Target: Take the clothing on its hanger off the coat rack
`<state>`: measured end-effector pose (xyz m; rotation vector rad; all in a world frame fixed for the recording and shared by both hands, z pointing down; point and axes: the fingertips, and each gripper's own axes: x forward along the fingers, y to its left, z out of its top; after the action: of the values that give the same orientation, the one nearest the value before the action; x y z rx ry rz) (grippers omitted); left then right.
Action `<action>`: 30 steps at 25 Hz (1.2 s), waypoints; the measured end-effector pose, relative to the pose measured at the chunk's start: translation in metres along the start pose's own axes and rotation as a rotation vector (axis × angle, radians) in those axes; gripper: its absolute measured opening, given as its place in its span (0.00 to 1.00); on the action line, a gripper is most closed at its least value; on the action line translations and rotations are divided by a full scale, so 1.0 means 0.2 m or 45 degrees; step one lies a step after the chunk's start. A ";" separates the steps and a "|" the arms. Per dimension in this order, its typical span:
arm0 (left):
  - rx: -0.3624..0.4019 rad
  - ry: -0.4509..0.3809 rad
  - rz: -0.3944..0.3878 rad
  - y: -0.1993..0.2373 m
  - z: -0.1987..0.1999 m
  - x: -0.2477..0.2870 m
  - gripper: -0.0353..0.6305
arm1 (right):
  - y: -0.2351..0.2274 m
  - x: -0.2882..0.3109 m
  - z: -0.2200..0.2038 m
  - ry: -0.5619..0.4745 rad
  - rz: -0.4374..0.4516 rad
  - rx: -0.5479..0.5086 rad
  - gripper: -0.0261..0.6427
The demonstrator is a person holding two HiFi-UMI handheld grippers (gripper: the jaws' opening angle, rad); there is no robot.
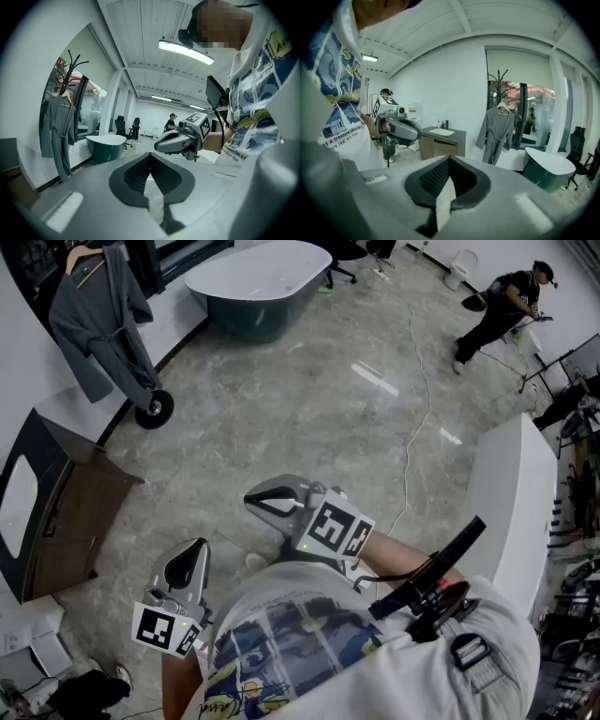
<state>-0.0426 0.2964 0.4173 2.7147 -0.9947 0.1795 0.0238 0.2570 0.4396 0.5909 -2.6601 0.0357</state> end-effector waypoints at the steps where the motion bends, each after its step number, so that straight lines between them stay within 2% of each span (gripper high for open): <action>1: 0.002 0.001 0.000 0.00 0.00 0.00 0.06 | 0.00 0.01 0.00 -0.001 0.000 -0.004 0.04; 8: -0.003 0.028 -0.013 0.00 -0.07 0.01 0.06 | 0.03 -0.01 -0.07 0.001 -0.011 0.045 0.04; 13: -0.012 0.018 -0.008 0.13 -0.05 0.08 0.06 | -0.14 0.01 -0.03 -0.036 -0.068 0.052 0.05; 18: -0.009 0.018 0.026 0.33 0.02 0.21 0.08 | -0.36 0.14 0.04 -0.053 -0.046 0.024 0.12; 24: 0.014 0.028 0.098 0.74 0.18 0.44 0.09 | -0.79 0.39 0.17 -0.111 -0.009 0.022 0.17; 30: 0.037 0.010 0.255 1.20 0.43 0.66 0.15 | -1.20 0.49 0.19 -0.111 0.010 0.032 0.19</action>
<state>-0.0946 0.0141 0.4055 2.6345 -1.2707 0.2419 0.0266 -0.0058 0.4287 0.6034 -2.7500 0.0471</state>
